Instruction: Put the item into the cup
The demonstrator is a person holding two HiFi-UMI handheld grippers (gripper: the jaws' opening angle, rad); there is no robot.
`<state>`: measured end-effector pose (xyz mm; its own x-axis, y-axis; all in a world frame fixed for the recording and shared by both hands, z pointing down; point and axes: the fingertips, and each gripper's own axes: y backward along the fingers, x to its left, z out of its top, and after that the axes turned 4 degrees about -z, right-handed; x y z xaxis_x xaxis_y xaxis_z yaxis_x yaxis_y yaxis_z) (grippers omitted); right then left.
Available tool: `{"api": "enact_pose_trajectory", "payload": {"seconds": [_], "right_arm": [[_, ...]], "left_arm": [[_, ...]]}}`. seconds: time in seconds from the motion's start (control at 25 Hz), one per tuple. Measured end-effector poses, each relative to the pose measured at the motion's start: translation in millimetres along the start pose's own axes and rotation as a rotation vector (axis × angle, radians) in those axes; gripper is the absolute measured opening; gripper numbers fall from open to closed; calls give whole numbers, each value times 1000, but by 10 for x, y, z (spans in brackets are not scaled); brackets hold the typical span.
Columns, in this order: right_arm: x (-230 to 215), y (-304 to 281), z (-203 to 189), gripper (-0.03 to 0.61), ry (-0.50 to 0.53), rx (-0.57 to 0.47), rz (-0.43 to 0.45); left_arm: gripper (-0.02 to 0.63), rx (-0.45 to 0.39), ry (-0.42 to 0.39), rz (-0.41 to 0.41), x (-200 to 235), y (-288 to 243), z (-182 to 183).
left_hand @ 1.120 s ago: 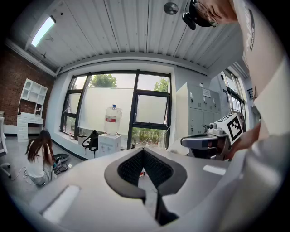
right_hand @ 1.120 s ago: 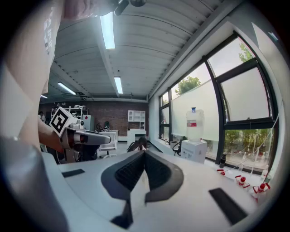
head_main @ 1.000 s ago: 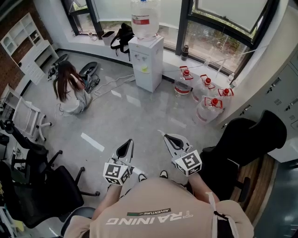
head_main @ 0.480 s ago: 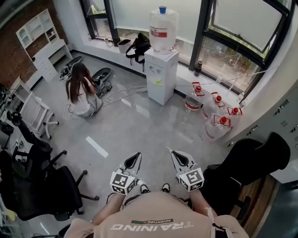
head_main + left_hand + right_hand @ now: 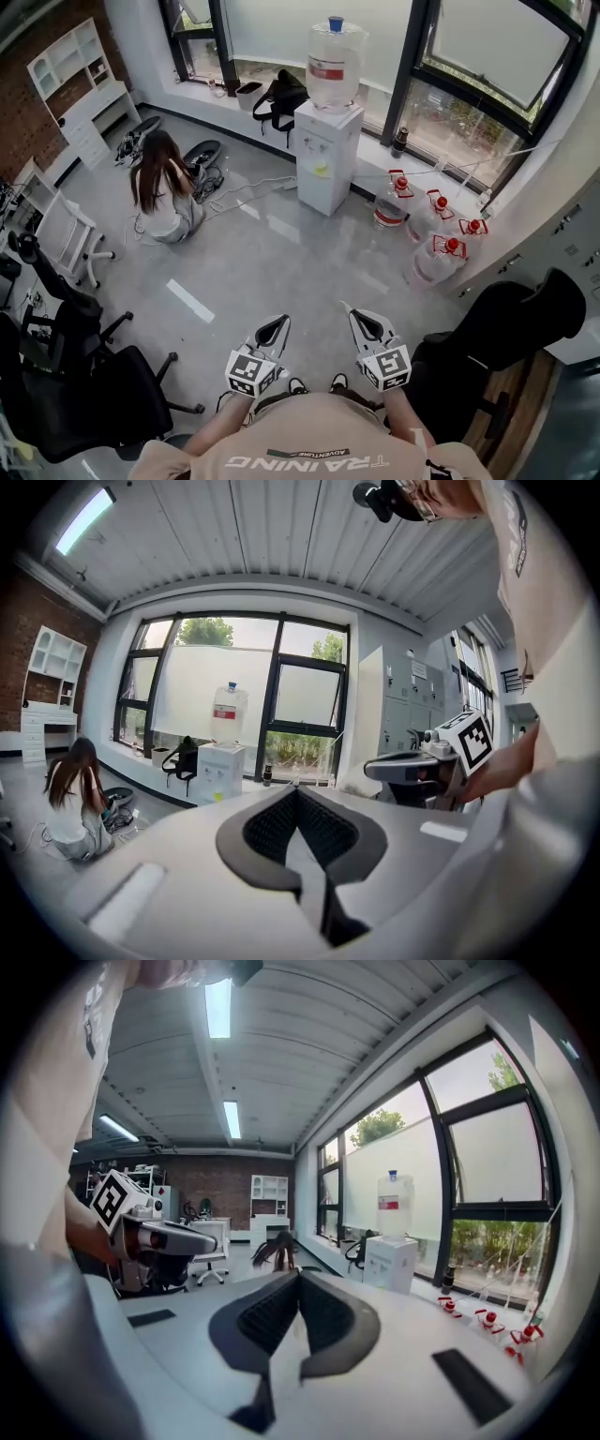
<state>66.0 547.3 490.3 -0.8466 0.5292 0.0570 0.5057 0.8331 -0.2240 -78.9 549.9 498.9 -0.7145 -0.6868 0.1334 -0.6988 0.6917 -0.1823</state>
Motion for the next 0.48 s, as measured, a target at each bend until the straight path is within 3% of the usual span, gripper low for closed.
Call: {"api": "enact_pose_trajectory", "payload": {"seconds": [0.2, 0.48], "right_arm": [[14, -196, -37, 12, -20, -1, -60], [-213, -542, -84, 12, -46, 4, -64]], "left_arm": [[8, 10, -7, -31, 293, -100, -60], [8, 22, 17, -22, 551, -382, -72]]}}
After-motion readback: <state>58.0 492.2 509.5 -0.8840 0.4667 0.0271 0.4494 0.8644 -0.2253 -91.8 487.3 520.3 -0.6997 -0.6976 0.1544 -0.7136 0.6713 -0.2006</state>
